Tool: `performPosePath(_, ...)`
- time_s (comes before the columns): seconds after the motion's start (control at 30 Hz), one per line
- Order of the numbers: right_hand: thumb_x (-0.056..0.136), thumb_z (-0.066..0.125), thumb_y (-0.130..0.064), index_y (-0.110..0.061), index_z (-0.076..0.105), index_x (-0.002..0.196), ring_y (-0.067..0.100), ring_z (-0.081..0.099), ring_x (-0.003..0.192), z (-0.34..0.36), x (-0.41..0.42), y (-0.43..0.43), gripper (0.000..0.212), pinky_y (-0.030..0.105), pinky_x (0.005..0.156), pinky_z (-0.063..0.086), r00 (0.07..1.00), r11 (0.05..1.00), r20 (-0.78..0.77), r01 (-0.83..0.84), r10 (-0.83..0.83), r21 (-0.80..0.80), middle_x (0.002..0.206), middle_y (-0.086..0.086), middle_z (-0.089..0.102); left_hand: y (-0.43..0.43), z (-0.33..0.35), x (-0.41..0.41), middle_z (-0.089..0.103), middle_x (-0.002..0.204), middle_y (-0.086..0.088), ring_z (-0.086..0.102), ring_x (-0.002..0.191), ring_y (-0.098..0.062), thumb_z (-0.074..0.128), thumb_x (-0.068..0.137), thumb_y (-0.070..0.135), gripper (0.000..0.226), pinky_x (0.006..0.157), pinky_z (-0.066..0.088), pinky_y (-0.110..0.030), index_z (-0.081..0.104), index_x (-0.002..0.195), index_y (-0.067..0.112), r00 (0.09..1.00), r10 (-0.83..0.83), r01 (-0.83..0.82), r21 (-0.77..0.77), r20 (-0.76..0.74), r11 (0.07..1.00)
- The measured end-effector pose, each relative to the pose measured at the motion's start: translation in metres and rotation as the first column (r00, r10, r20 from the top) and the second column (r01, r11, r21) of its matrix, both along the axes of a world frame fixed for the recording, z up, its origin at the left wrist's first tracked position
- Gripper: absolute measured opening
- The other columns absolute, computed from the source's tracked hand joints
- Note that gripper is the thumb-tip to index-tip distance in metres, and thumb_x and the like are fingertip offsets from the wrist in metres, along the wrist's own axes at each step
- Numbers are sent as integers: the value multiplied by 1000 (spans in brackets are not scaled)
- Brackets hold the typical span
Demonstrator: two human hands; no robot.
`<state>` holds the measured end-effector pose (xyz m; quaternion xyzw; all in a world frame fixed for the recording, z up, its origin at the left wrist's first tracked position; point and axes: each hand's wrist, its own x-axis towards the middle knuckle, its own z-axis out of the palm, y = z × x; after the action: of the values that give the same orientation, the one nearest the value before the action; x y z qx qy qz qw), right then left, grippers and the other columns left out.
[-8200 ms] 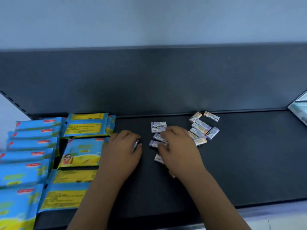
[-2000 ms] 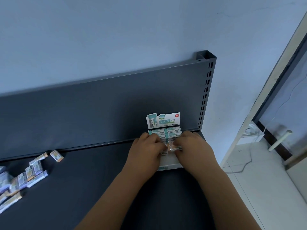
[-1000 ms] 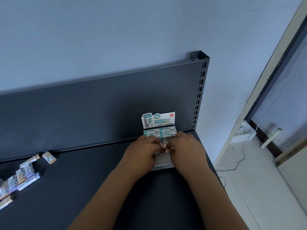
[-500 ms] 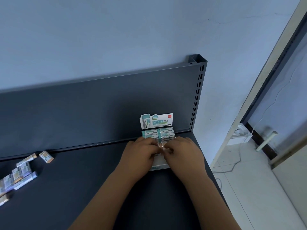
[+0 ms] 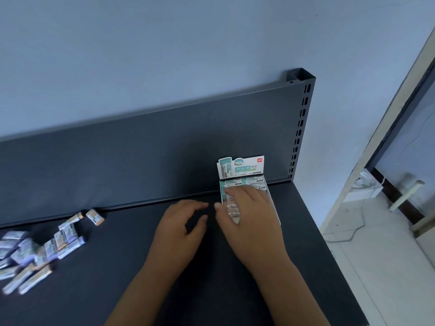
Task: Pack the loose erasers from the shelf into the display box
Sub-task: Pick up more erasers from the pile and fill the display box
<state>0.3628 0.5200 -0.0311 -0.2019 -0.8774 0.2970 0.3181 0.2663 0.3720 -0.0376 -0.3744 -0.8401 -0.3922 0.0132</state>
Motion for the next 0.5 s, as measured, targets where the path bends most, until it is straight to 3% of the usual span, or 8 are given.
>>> performPosePath(0.17,90,57,-45,-20,66,119,12,48,117,-2,-16,-48,40,30,100,43,999,999,3,-45,45,3,120,-8,56,-56,-6,-18,60,114,27,53,111,2,71,90,16,29,93,34,-4,69,114,32,996,87,-89,-76,-30,993)
performPosePath(0.27,89,55,-48,-20,64,123,14,46,121,-6,-29,-83,44,32,101,44,996,996,54,-75,73,38,124,-7,54,-95,-11,-33,60,112,25,50,109,4,70,89,17,25,89,32,-1,70,110,31,993,101,-108,-112,-66,988)
performPosePath(0.33,89,51,-51,-21,61,127,12,45,125,-8,-42,-110,49,33,102,45,991,994,94,-100,95,42,128,-9,53,-124,-13,-48,60,112,22,51,107,1,66,90,26,19,90,33,-5,71,108,31,990,96,-110,-134,-107,985)
performPosePath(0.5,93,48,-54,-25,53,138,8,39,133,-13,-89,-193,54,31,108,41,979,991,165,-125,116,44,138,-13,50,-212,-18,-102,63,114,16,54,106,-10,50,86,43,34,92,42,-27,70,110,29,972,83,-129,-200,-221,971)
